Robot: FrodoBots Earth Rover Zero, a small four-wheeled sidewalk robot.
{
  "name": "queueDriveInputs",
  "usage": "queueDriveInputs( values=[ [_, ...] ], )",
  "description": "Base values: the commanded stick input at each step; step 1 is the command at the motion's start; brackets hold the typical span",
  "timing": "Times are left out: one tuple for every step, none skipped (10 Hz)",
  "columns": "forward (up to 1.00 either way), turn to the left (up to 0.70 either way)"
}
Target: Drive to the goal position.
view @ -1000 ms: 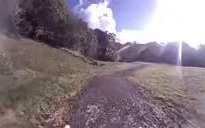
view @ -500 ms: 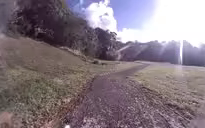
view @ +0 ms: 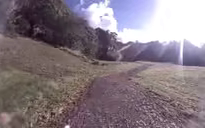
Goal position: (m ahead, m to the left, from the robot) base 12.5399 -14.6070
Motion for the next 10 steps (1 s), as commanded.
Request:
queueDriveInputs(
  values=[
    [0.7,0.0],
    [0.7,0.0],
    [0.7,0.0],
    [0.7,0.0],
    [0.7,0.0],
    [0.7,0.0],
    [0.7,0.0],
    [0.7,0.0],
    [0.7,0.0],
    [0.7,0.0]
  ],
)
